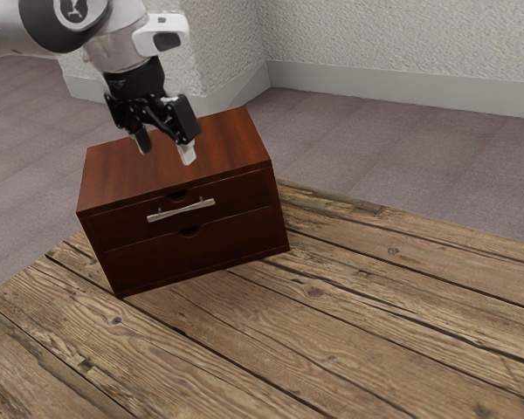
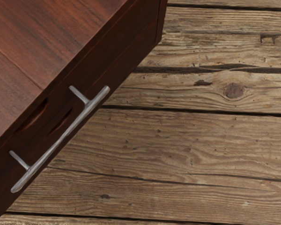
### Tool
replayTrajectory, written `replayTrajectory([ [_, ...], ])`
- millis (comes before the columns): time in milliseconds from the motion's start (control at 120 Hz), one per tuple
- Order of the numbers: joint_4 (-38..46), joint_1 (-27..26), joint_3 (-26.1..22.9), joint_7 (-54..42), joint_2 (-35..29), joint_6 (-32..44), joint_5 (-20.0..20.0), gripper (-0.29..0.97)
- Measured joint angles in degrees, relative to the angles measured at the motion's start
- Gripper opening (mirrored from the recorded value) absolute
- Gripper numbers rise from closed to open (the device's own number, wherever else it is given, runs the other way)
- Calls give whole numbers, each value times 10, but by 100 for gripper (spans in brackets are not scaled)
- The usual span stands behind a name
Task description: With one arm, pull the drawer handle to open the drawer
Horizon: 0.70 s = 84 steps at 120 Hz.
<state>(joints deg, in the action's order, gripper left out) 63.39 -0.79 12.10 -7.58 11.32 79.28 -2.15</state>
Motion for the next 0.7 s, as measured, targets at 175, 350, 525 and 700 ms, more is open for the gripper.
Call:
replayTrajectory([
  [175, 32, -2, -2, -26, 53, 45, 3, 68],
  [350, 36, 10, -5, -97, 58, 74, -22, 68],
  [525, 41, 18, -4, -149, 70, 83, -28, 68],
  [700, 43, 0, -6, -198, 72, 70, -26, 68],
])
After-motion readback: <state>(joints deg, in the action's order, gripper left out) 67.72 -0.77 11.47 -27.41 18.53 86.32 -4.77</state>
